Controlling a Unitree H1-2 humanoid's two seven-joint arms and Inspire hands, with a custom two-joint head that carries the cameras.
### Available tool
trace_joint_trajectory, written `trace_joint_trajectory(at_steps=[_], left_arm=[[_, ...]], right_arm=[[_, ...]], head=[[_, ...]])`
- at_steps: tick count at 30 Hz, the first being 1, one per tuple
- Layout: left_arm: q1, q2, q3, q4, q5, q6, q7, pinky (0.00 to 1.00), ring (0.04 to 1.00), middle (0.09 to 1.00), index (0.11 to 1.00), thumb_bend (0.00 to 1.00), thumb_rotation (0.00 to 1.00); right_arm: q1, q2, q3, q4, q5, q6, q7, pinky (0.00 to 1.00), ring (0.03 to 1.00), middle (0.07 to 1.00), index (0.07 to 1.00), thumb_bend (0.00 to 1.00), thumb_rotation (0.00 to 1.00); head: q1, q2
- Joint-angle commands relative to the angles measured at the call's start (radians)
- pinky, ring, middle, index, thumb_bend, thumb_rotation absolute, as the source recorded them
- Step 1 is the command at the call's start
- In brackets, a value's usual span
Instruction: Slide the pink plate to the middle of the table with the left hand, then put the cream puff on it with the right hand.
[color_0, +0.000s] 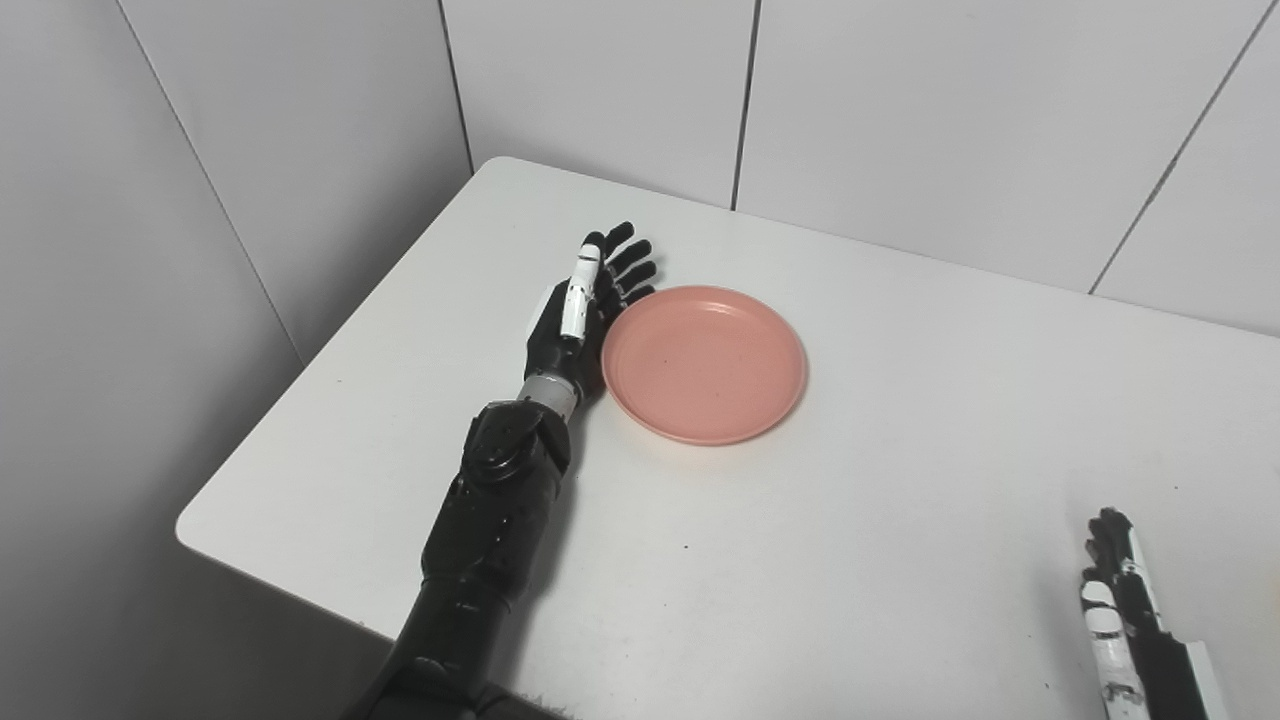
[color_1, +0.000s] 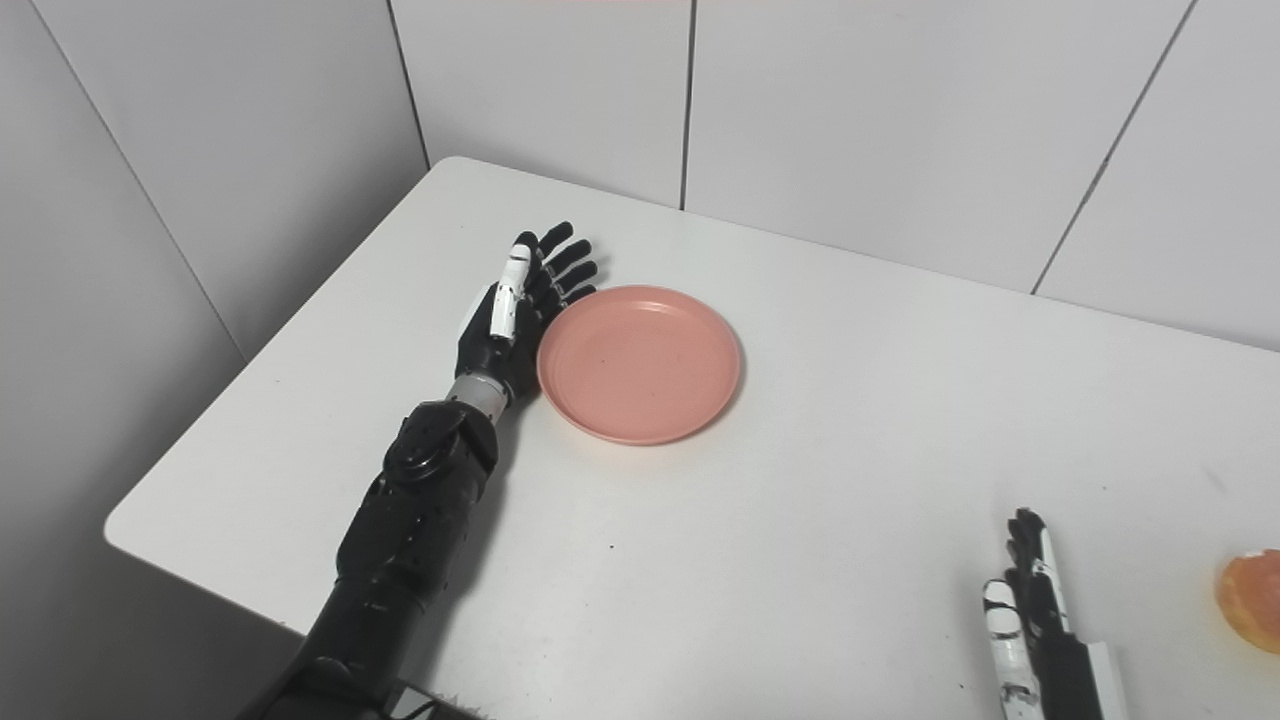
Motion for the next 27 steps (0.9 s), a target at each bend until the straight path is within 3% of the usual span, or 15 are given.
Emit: trace_joint_trajectory(at_steps=[1,10,27], left_arm=[[0.007,-0.021,-0.020,0.014,0.014,0.053,-0.003,0.87,0.877,0.878,0.873,0.40,1.00],[0.002,-0.063,-0.039,0.028,0.005,0.049,-0.008,0.85,0.861,0.865,0.856,0.42,1.00],[-0.005,-0.147,-0.104,0.008,0.014,0.077,-0.028,0.88,0.894,0.899,0.889,0.41,1.00]], right_arm=[[0.001,0.003,0.008,-0.005,-0.003,-0.033,0.000,1.00,1.000,1.000,1.000,0.10,1.00],[0.012,0.007,0.016,-0.021,-0.019,-0.030,-0.009,1.00,1.000,1.000,1.000,0.10,1.00],[0.025,0.054,0.039,-0.079,-0.076,0.037,-0.032,1.00,1.000,1.000,1.000,0.11,1.00]], head=[[-0.011,0.003],[-0.061,0.015],[-0.188,0.060]])
